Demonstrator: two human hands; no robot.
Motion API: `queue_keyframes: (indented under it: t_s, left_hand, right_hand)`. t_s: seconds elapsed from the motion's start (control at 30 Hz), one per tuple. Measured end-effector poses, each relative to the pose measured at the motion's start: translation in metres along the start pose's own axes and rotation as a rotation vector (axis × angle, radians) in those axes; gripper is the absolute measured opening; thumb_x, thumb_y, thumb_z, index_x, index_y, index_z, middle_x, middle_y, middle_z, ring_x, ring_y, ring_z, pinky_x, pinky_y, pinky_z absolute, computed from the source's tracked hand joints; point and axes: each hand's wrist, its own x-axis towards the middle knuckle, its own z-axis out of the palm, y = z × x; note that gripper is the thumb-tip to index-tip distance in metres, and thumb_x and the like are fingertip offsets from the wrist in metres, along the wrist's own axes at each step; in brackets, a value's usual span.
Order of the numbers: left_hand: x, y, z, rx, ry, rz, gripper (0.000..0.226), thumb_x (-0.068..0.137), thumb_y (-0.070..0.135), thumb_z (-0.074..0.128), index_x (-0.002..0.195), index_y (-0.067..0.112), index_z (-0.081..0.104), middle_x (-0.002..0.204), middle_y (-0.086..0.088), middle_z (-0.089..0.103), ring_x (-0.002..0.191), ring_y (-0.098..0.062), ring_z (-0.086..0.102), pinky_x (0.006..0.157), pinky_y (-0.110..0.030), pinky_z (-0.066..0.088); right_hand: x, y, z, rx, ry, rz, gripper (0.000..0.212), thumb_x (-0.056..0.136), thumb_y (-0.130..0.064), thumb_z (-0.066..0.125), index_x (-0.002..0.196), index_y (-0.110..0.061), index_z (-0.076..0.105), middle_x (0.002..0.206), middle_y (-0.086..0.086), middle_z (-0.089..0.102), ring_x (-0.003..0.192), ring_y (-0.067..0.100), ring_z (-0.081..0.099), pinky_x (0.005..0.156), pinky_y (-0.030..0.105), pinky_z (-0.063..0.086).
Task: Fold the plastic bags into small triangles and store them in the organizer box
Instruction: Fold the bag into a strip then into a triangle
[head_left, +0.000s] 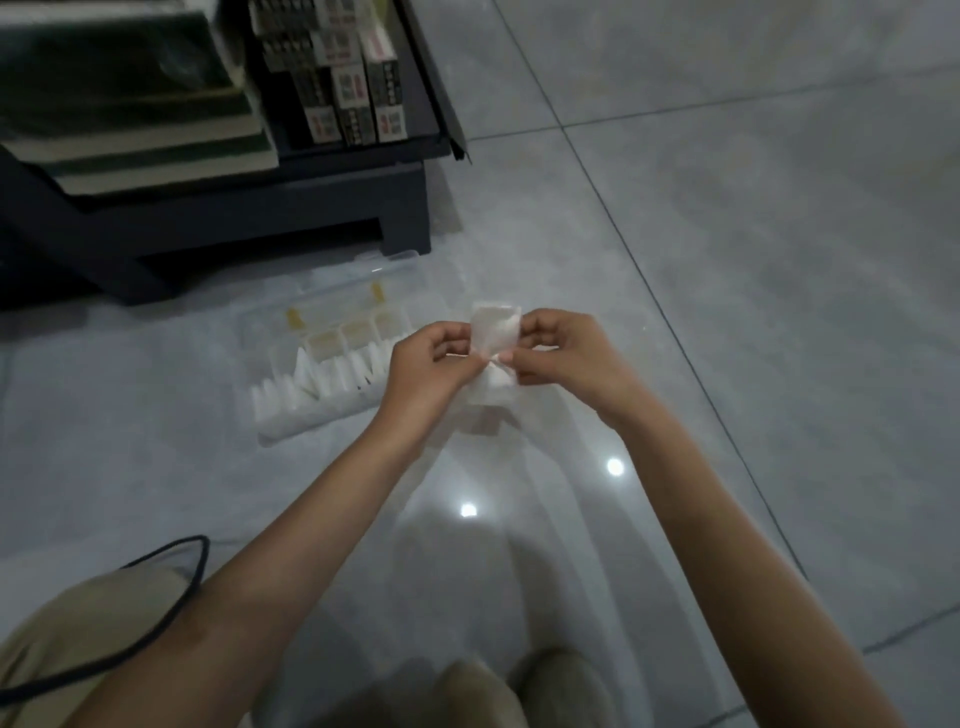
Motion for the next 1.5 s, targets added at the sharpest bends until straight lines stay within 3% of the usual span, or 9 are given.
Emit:
queue_keyframes:
  t_s: [0.17,0.47,0.63,0.8,0.97,1.07,1.13,1.3,1.5]
  left_hand:
    - [0.005,0.032,0.004,-0.043,-0.040,0.020,0.013,0.084,-0.003,0.066,0.087,0.010,0.065,0.082,-0.004,0.064,0.069,-0.005,0.063,0.063,-0.021,0.054]
    - [0.010,0.075,-0.003,0.003,-0.072,0.071,0.024,0.089,-0.007,0.054,0.074,0.011,0.061,0.088,-0.001,0.069,0.079,-0.010,0.067,0.061,-0.022,0.054]
    - [0.013,0.106,-0.023,-0.174,-0.096,-0.157,0.009,0.097,0.010,0.051,0.098,0.011,0.060,0.087,-0.005,0.068,0.068,-0.009,0.069,0.055,-0.023,0.056]
    - [0.022,0.128,-0.058,0.051,-0.105,-0.146,0.022,0.084,0.006,0.070,0.105,0.008,0.064,0.088,-0.003,0.069,0.069,-0.006,0.067,0.058,-0.018,0.055]
    - [0.025,0.118,-0.084,0.119,-0.068,-0.106,0.023,0.082,-0.008,0.067,0.099,0.006,0.064,0.080,-0.004,0.069,0.064,-0.005,0.067,0.059,-0.018,0.056]
    - [0.025,0.102,-0.090,0.148,-0.026,-0.068,0.020,0.082,-0.007,0.068,0.094,0.008,0.063,0.067,0.004,0.067,0.064,-0.007,0.066,0.060,-0.019,0.057]
    - [0.022,0.096,-0.093,0.189,-0.038,-0.044,0.020,0.083,-0.003,0.069,0.094,0.013,0.063,0.067,0.007,0.067,0.067,-0.006,0.066,0.062,-0.018,0.056]
    - [0.022,0.079,-0.098,0.112,-0.031,-0.046,0.017,0.087,0.001,0.065,0.096,0.015,0.063,0.083,-0.002,0.065,0.072,-0.006,0.063,0.063,-0.017,0.056]
    - [0.040,0.064,-0.093,0.061,-0.005,-0.032,0.010,0.094,0.017,0.060,0.087,0.016,0.067,0.082,0.002,0.066,0.068,-0.003,0.062,0.061,-0.016,0.054]
  right_hand:
    - [0.009,-0.015,-0.007,0.079,0.037,-0.068,0.017,0.084,0.005,0.066,0.086,-0.012,0.066,0.080,0.003,0.060,0.074,0.015,0.063,0.068,0.030,0.057]
    - [0.016,-0.049,-0.017,-0.045,0.066,-0.391,0.041,0.076,0.020,0.055,0.083,-0.017,0.072,0.085,-0.005,0.062,0.078,0.001,0.062,0.071,0.017,0.051]
    - [0.027,-0.058,-0.003,-0.014,0.112,-0.450,0.043,0.075,0.019,0.056,0.077,-0.021,0.073,0.087,-0.006,0.059,0.083,0.000,0.059,0.072,0.022,0.051]
    - [0.040,-0.077,0.030,-0.064,0.136,-0.581,0.038,0.076,0.016,0.055,0.077,-0.017,0.073,0.089,-0.009,0.056,0.084,-0.005,0.056,0.071,0.010,0.042]
    - [0.044,-0.077,0.058,0.070,0.123,-0.469,0.035,0.084,0.014,0.048,0.090,-0.013,0.070,0.095,-0.004,0.060,0.086,0.003,0.060,0.068,0.020,0.053]
    - [0.037,-0.082,0.066,0.384,-0.037,-0.054,0.016,0.096,-0.009,0.050,0.108,-0.015,0.059,0.099,0.003,0.065,0.078,0.017,0.068,0.061,0.027,0.057]
    - [0.031,-0.080,0.073,0.358,-0.104,0.070,0.021,0.096,-0.028,0.058,0.110,-0.013,0.060,0.101,0.011,0.068,0.073,0.021,0.070,0.063,0.031,0.059]
    - [0.033,-0.070,0.100,0.089,0.122,-0.095,0.014,0.095,-0.017,0.060,0.093,-0.004,0.064,0.079,0.011,0.066,0.050,0.015,0.064,0.051,0.028,0.057]
    - [0.044,-0.060,0.102,-0.060,0.246,-0.193,0.016,0.094,-0.018,0.062,0.088,-0.004,0.068,0.071,0.004,0.065,0.050,0.013,0.063,0.051,0.026,0.054]
